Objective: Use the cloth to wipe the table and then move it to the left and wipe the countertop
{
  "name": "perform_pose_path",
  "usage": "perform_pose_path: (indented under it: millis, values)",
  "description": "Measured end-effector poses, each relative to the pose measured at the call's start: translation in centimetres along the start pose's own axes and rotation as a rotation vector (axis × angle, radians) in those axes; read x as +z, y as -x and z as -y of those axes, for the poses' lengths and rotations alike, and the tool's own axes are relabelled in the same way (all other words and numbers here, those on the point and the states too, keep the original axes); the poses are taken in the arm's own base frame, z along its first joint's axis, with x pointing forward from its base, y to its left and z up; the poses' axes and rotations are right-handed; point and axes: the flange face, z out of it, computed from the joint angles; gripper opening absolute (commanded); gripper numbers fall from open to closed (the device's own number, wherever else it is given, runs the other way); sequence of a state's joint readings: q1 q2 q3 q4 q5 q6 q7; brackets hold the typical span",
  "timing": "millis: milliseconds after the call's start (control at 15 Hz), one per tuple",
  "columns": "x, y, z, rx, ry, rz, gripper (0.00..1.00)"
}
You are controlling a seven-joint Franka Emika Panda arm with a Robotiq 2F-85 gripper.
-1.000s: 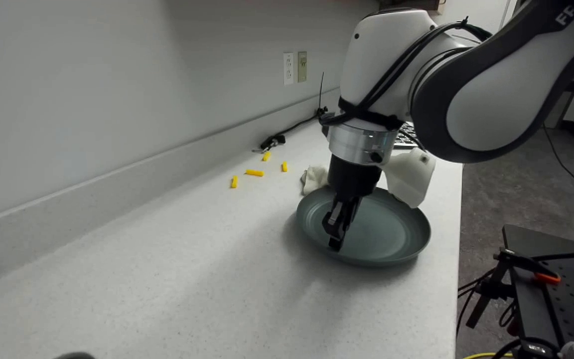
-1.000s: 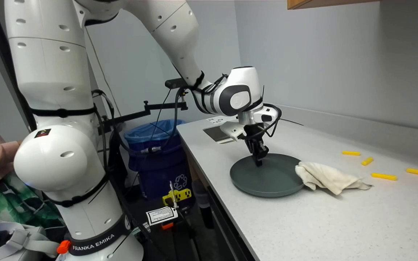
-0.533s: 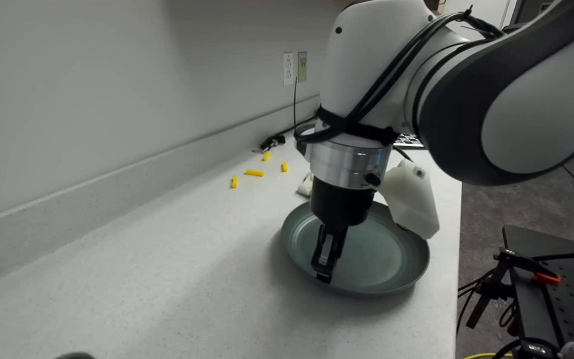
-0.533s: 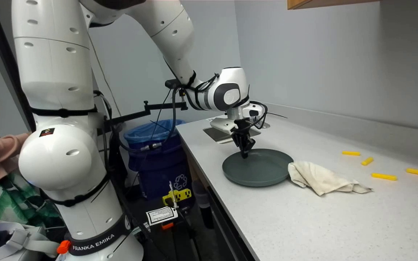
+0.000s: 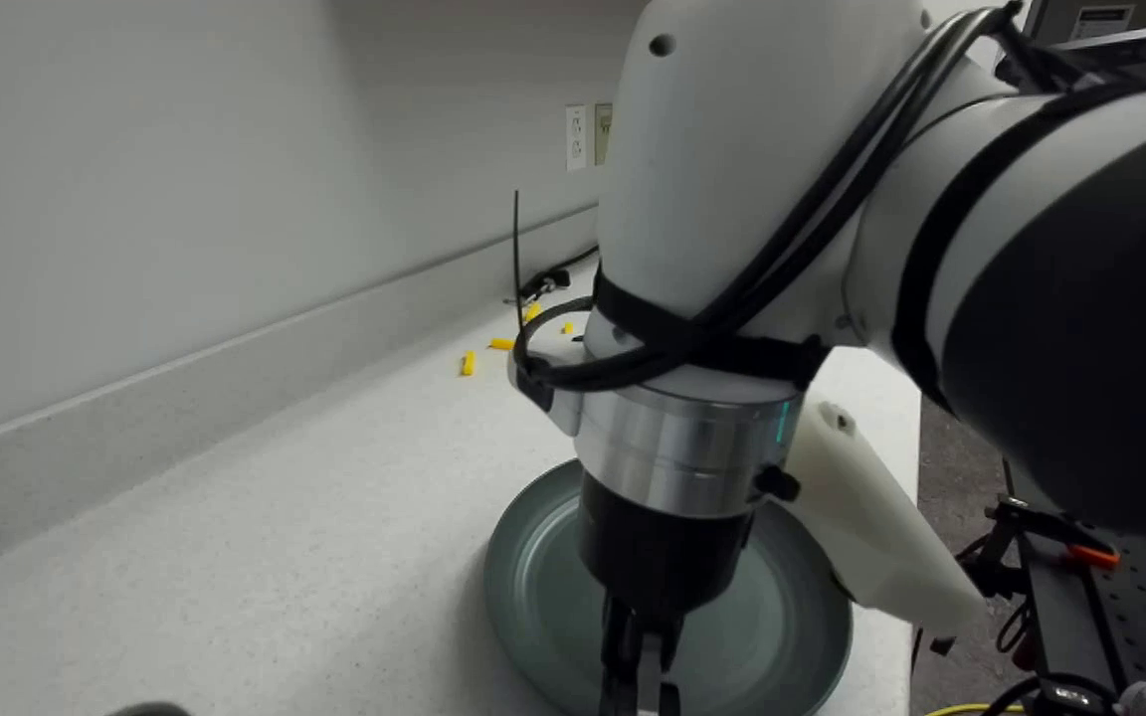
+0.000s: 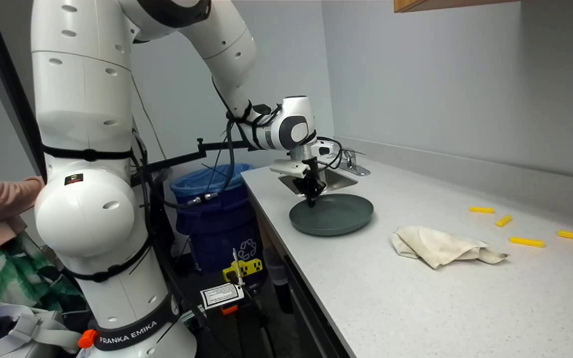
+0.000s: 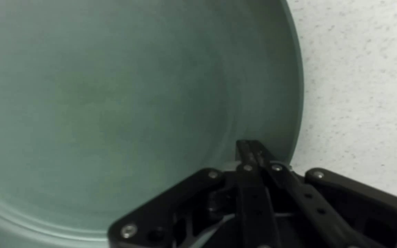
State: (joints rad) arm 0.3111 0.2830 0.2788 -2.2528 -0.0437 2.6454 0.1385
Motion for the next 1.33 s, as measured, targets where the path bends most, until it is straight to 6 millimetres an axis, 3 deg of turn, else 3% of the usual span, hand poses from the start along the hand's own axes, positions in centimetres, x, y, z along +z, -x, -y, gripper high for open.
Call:
perform_pose_path:
  millis: [467, 533, 600, 800, 1200, 1333]
  values:
    - [0.9, -0.4, 6.8, -0.164, -0.027, -0.001, 0.00]
    - [1.0, -0.5, 7.1, -0.180, -0.022, -0.003, 0.26]
    - [1.0, -0.7, 7.1, -0.193, -0.013, -0.008, 0.27]
    - [0.6, -1.7, 5.3, -0.208, 0.027, -0.027, 0.48]
    - [-0.7, -3.5, -1.4, -0.155, 0.104, -0.061, 0.94]
    - [-1.4, -3.8, -4.3, -0.136, 0.137, -0.070, 1.00]
